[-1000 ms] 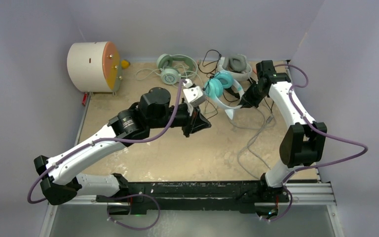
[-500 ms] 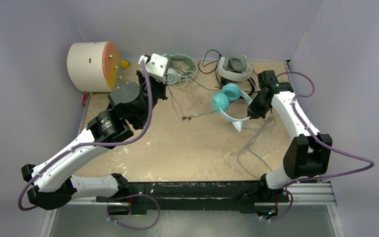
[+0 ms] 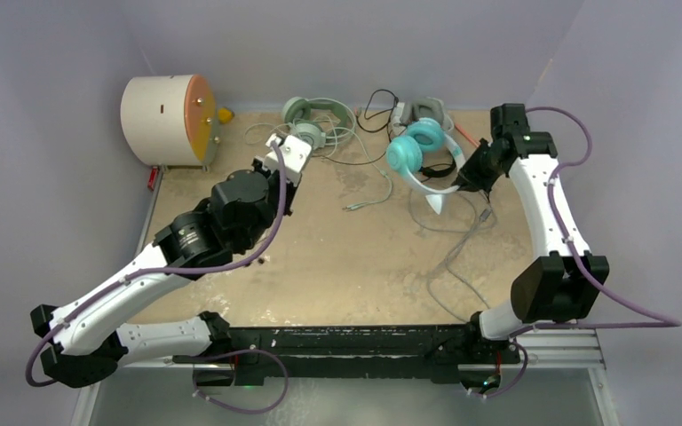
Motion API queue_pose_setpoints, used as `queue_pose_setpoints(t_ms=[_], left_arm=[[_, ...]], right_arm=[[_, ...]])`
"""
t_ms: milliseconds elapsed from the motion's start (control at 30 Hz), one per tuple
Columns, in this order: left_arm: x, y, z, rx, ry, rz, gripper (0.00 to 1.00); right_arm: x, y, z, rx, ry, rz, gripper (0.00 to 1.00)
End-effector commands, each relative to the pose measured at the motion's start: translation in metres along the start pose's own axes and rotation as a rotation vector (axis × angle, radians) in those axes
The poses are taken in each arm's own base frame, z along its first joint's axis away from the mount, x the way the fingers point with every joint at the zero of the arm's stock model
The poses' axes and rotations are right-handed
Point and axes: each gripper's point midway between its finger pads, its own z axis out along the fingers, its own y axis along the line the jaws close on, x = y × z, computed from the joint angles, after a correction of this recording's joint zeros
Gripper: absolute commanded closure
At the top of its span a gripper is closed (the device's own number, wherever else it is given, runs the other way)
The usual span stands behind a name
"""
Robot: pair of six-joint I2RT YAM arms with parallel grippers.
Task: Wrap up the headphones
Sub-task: Wrap the headphones cable around the headphones.
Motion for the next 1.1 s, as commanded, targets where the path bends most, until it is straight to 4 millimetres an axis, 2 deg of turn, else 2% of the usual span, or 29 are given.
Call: queue_pose_setpoints(t_ms=[0, 100, 233, 367, 467, 533, 633, 833, 933, 1067], left_arm=[[0.009, -0.054, -0.024, 0.356, 0.007, -0.026, 1.00], [0.032, -0.096, -0.032, 0.564, 0.076, -0.047, 1.00], [0.056, -0.140, -0.042, 0.751, 0.141, -0.089, 1.00], [0.063, -0.174, -0.050, 0.866, 0.145, -0.109, 1.00], [0.051, -0.194, -0.067, 0.968, 0.114, -0.110, 1.00], [0.036, -0.201, -0.081, 1.030, 0.072, -0.114, 1.00], [0.016, -0.211, -0.101, 1.113, 0.027, -0.113, 1.00], [0.002, -0.229, -0.122, 1.200, 0.030, -0.060, 1.00], [-0.001, -0.236, -0.123, 1.190, 0.044, -0.018, 1.00], [-0.010, -0.229, -0.111, 1.082, 0.046, 0.052, 1.00]], right_arm=[[-0.020, 0.032, -0.042, -0.182, -0.002, 0.089, 1.00], [-0.035, 0.042, -0.052, -0.228, 0.000, 0.174, 1.00], [-0.050, 0.050, -0.059, -0.250, 0.003, 0.278, 1.00], [-0.057, 0.050, -0.060, -0.230, 0.008, 0.399, 1.00], [-0.072, 0.039, -0.056, -0.201, -0.108, 0.433, 1.00], [-0.085, 0.024, -0.053, -0.154, -0.222, 0.458, 1.00], [-0.090, 0.002, -0.053, -0.070, -0.307, 0.472, 1.00], [-0.088, -0.029, -0.045, 0.086, -0.423, 0.441, 1.00], [-0.088, -0.037, -0.043, 0.182, -0.513, 0.381, 1.00], [-0.076, -0.021, -0.037, 0.263, -0.584, 0.185, 1.00]])
